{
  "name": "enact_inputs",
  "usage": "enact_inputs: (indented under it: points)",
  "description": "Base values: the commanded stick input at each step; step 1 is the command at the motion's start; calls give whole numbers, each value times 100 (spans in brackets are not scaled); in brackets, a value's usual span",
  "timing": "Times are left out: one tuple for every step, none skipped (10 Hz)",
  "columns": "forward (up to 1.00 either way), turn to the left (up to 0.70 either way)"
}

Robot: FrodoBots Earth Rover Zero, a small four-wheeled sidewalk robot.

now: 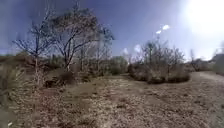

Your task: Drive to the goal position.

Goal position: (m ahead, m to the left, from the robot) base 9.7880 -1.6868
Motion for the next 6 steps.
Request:
enact_inputs:
  points:
    - [70,-11]
    - [70,-4]
    - [70,-5]
    - [70,-11]
    - [70,-12]
    - [70,-11]
